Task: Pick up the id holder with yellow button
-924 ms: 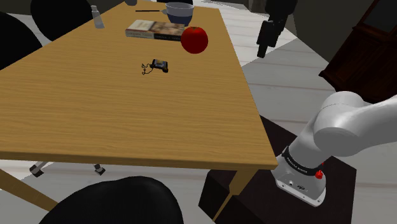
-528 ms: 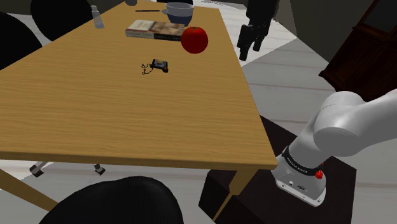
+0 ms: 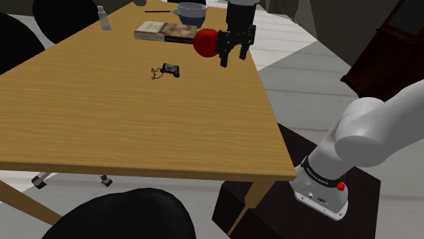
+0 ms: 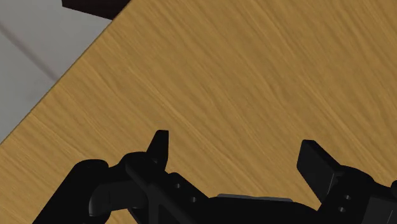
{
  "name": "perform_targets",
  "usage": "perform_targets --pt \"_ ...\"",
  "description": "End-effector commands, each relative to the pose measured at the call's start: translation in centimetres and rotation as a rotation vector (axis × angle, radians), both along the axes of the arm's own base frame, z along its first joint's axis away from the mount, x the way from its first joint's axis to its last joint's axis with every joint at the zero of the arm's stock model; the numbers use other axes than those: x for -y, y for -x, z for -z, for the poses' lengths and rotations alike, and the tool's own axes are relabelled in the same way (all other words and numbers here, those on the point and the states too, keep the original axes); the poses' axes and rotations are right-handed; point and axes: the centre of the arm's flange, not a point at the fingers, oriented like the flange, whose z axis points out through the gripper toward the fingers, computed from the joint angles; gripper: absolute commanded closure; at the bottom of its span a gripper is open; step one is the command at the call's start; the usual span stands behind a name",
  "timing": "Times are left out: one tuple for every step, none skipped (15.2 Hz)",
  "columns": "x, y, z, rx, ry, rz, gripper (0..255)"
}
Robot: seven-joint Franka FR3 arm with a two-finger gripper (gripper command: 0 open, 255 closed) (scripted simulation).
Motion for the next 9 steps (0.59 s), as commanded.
perform_targets --pt "-1.3 -2.1 0.8 0.005 -0.014 0.027 0" --pt "-1.8 -3.2 1.1 0.008 -0.021 0.039 0" --pt "-2.3 -4.3 1.4 0.01 -0.027 0.051 0" --pt "-2.8 -5.4 1.8 0.013 -0.034 0.064 0" --pt "-3.3 -6.5 2.1 0.015 -0.04 0.076 0" --pt "-3.8 -7.6 2.4 0.018 -0.047 0.089 0" --pt "-4.2 -8.7 2.7 0.02 -0.053 0.101 0" --pt "-4.7 -9.8 3.0 0.022 -0.06 0.113 0" --pt "-5.1 -10.9 3.3 0.025 -0.066 0.126 0"
